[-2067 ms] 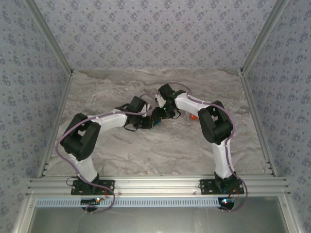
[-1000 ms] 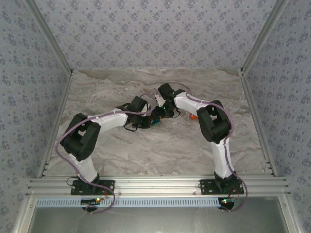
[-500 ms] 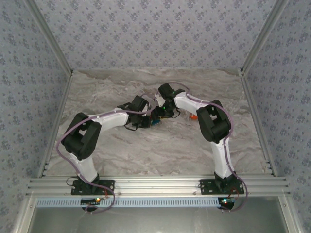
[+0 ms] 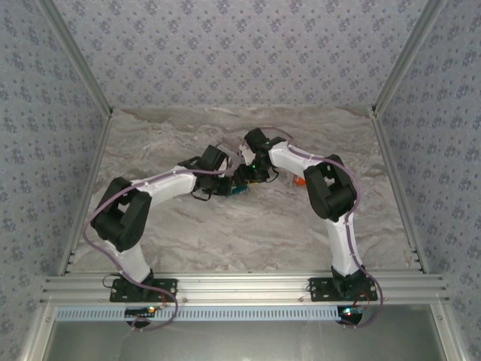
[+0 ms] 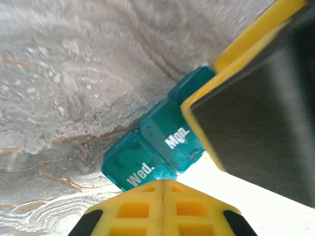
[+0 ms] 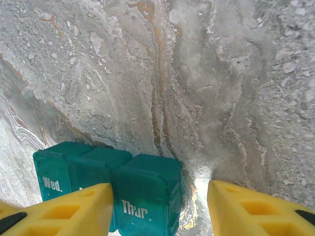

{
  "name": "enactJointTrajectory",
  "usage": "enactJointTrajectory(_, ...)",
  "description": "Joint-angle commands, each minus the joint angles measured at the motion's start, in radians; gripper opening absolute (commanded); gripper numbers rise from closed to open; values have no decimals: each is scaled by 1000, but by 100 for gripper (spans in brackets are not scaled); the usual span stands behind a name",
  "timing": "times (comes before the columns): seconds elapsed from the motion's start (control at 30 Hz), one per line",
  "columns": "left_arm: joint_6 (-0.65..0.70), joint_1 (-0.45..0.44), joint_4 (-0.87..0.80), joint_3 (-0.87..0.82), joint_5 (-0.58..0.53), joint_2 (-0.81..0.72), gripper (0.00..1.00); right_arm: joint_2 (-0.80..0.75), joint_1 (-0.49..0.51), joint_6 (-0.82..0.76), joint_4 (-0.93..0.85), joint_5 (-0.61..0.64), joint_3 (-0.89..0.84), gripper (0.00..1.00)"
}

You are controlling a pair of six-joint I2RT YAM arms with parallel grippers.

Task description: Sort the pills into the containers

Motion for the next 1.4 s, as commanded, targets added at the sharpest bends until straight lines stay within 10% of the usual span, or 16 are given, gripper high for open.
enactJointTrajectory(0.0, 28, 3, -5, 46, -35, -95, 5, 16, -8, 7, -69, 18, 45, 55)
enactJointTrajectory(0.47, 69, 74, 54, 2, -217, -384, 34, -117, -64, 15, -189, 7, 259, 62)
enactJointTrajectory(0.57, 75, 107, 51, -15, -240, -437, 52, -183, -91, 25, -185, 6, 256, 67)
enactJointTrajectory(0.67, 92, 135, 38, -25, -280, -491, 98, -277, -128, 38, -147, 13, 215, 76)
enactJointTrajectory(0.8, 128, 170, 31, -41, -352, -561, 98, -436, -195, 81, -64, 51, 104, 99)
enactJointTrajectory(1.37, 371, 279, 384, -416, -574, -871, 98, -937, -569, 161, 264, 520, -498, 99)
